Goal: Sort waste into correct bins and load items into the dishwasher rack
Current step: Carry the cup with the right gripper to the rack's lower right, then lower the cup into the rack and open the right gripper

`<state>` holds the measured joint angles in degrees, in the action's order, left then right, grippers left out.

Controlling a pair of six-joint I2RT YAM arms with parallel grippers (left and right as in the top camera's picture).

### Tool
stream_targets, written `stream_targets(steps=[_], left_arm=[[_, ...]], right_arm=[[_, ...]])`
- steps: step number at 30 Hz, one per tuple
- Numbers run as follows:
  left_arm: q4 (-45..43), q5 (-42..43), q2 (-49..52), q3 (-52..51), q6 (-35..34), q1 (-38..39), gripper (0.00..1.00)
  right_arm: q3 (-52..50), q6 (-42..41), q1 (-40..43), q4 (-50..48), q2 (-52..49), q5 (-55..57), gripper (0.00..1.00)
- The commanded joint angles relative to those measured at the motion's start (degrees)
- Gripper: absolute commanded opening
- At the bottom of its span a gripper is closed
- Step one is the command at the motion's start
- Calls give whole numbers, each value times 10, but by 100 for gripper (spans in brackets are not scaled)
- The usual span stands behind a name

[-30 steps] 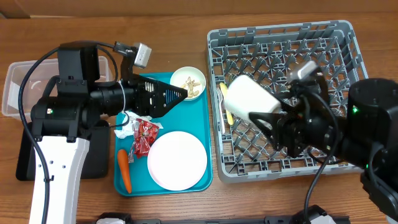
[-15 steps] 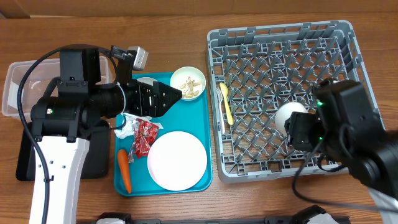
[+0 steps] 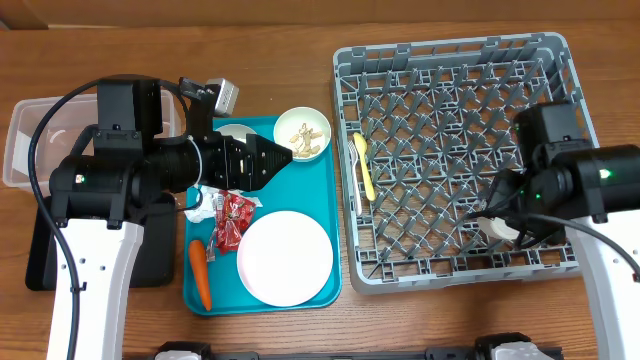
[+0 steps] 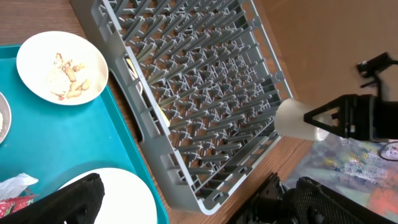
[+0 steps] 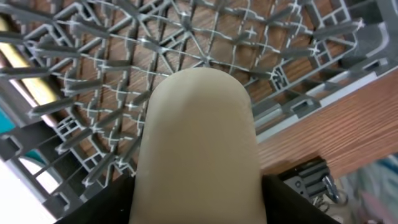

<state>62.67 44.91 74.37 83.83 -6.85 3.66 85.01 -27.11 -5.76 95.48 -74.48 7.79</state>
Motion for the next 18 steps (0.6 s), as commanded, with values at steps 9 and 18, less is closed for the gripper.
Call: stream_targets(steps=[9,18], left_arm=[[1,-4,-1,7,11,-3,100],[3,-5,-1,7,11,-3,100]], right_arm=[[-132,92,61,-85,-1,-94,28],[-176,92,66,-110,-18,-107,33]])
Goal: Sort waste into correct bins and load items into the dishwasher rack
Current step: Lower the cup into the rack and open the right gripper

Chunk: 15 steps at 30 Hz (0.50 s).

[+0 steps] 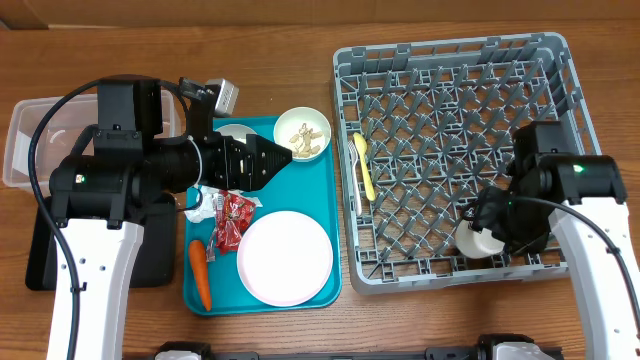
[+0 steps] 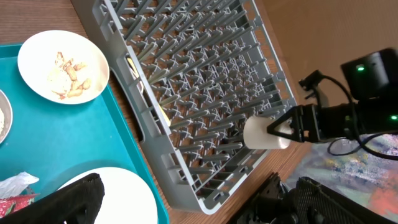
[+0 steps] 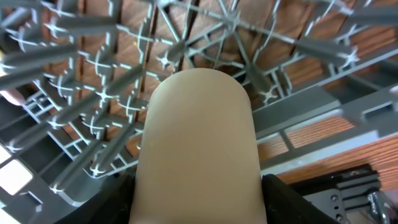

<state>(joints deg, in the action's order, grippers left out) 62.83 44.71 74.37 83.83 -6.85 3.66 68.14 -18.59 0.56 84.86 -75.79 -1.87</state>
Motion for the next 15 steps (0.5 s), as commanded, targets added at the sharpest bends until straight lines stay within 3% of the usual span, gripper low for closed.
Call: stream_targets(steps=[1,3,4,12,15], left_arm=[[2,-3,-1,7,11,-3,100],[2,-4,-1,7,11,-3,100],[2,-5,-1,7,11,-3,100],[28,-59,-2,7,11,-3,100],[58,-84,-2,7,11,-3,100]], right_arm=[[-8,6,3,-7,-6,-10,39],[-8,6,3,-13,-7,-11,63],[-7,6,3,-17,-7,-10,69],[122,6,3,-17,16,-8,88],[221,7,2,-5,28,-21,88]])
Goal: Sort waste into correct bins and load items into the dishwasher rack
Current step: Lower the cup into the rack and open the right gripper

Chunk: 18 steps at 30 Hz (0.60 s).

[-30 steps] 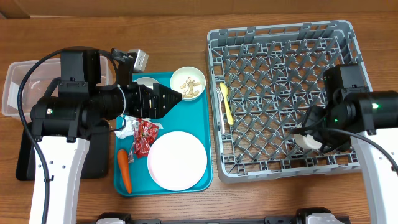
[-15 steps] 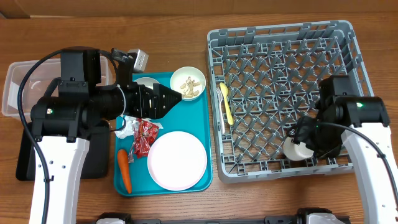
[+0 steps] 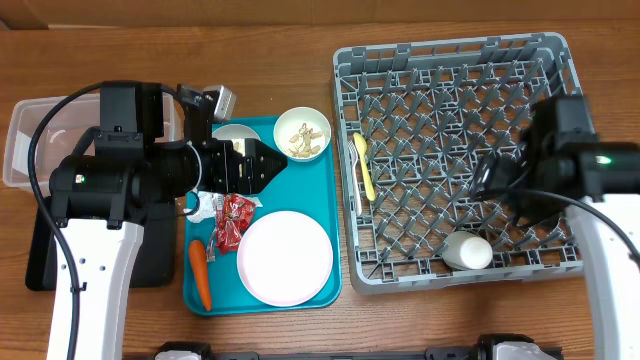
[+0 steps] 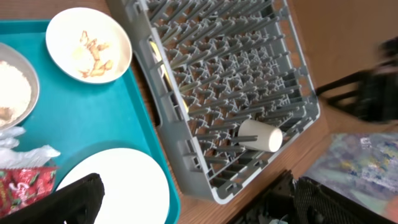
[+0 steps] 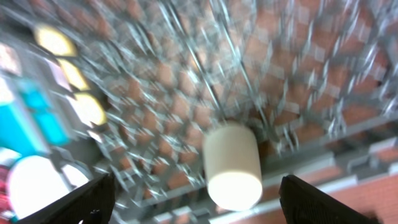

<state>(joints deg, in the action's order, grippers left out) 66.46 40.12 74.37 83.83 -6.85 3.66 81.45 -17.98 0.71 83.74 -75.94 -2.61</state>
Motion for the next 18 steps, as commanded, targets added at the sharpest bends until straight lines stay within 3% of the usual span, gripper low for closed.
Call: stream_targets(steps=[1,5,9,18], left_arm=[[31,-49,-2,7,11,-3,100],[78,-90,-1,6,8,-1,100],[121,-160,-1,-10,-23,14,97],[160,-269,-1,-152,-175,68,88]], right_arm=[[106,5,-1,3,33,-25,88],[144,45,-19,-41,56,-114,88],[144,45,-43,-95,72,-190,100],[143,45,-53,-98,47,-237,100]])
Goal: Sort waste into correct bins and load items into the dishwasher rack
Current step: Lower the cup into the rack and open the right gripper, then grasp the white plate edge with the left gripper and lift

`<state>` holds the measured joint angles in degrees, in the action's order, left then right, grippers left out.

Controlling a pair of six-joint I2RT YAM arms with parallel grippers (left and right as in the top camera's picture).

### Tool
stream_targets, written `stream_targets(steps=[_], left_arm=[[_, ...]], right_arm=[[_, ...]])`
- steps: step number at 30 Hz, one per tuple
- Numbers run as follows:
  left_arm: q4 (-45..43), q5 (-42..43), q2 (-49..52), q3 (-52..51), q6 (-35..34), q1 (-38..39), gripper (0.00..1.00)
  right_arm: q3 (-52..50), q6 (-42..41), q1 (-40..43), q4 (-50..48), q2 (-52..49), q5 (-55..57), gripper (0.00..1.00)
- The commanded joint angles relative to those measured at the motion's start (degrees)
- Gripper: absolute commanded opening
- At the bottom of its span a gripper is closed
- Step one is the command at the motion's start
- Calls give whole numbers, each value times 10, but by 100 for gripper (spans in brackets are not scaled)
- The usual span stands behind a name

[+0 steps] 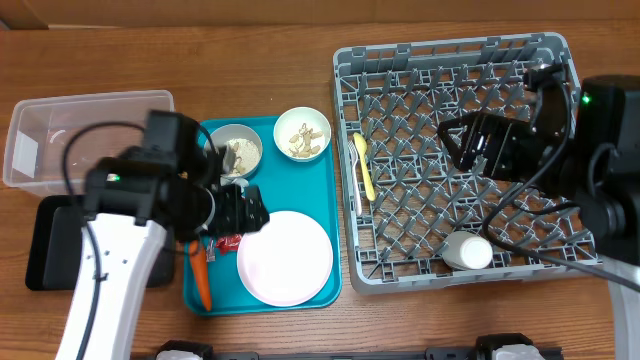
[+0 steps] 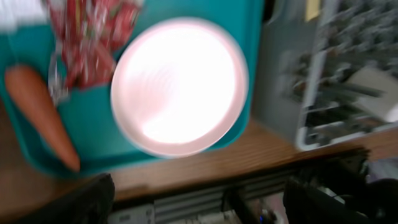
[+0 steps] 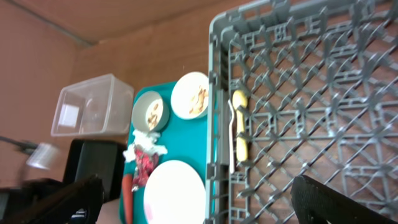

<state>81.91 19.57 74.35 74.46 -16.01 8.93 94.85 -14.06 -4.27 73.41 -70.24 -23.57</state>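
Note:
A cream cup (image 1: 468,250) lies on its side in the front right corner of the grey dishwasher rack (image 1: 345,150). A yellow spoon (image 1: 363,165) rests in the rack's left side, also seen from the right wrist as the spoon (image 3: 239,127). My right gripper (image 1: 462,140) hangs open high over the rack's right half, holding nothing. My left gripper (image 1: 250,210) is open over the teal tray (image 1: 325,210), above a red wrapper (image 2: 90,37) and the white plate (image 1: 285,258). An orange carrot (image 2: 40,115) lies at the tray's left; the left wrist view is blurred.
On the tray's far side stand a bowl of rice (image 1: 233,150) and a small bowl of scraps (image 1: 303,133). A clear plastic container (image 1: 85,125) sits at the far left, with a black bin (image 1: 45,260) in front of it.
My left gripper has shifted from the tray's far part to above the wrapper and plate, now looking straight down. The right gripper has risen and moved back over the rack. The cup has not moved.
My right gripper held the cream cup above the rack's front right corner, then had it down among the rack's pegs. Then the cup lay loose on its side with the gripper open above it. The left arm stayed over the tray until this last shift.

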Motion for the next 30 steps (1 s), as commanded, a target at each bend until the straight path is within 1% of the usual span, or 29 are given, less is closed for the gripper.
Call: stream_targets(steps=[1,3,4,5,6,7,10,11,14,17,19,20,21,22,23,25,26,28,30], left_arm=[[1,-82,-1,-85,-104,17,88],[-24,-102,-1,-146,-133,15,84],[-41,-101,-1,-171,-141,14,80],[-67,-85,-1,-204,-151,12,74],[-80,-76,-1,-218,-154,12,72],[-111,-57,-1,-248,-153,12,69],[-178,-56,-1,-306,-169,12,61],[-193,-56,-1,-318,-174,12,61],[-253,-72,-1,-363,-182,12,54],[-296,-95,-1,-400,-207,12,52],[-325,-95,-1,-421,-220,12,52],[-335,-95,-1,-425,-222,12,50],[-342,-95,-1,-426,-224,12,47],[-354,-95,-1,-426,-226,12,38],[-361,-96,-1,-426,-226,12,36],[-374,-97,-1,-426,-226,12,28],[-380,-97,-1,-426,-226,12,23],[-382,-91,-1,-426,-226,12,5],[-379,-70,-1,-425,-226,12,4]], right_arm=[[9,6,-3,10,-13,-27,100],[9,6,-3,19,-18,-29,97],[9,6,-3,21,-19,-32,96],[8,6,-3,21,-20,-33,95],[8,6,-3,21,-19,-34,95],[8,6,-3,21,-19,-34,95],[8,6,-3,21,-19,-35,95],[8,6,-3,21,-19,-35,95],[8,6,-3,21,-19,-35,95],[8,6,-3,22,-19,-35,95],[8,6,-3,25,-19,-35,94],[8,6,-3,26,-19,-35,94],[8,6,-3,26,-19,-35,94],[8,6,-3,25,-19,-35,94],[8,6,-3,25,-19,-35,93],[8,6,-3,26,-19,-35,91],[8,6,-3,26,-19,-35,91],[8,6,-3,25,-19,-35,91],[8,6,-3,25,-19,-35,91]])
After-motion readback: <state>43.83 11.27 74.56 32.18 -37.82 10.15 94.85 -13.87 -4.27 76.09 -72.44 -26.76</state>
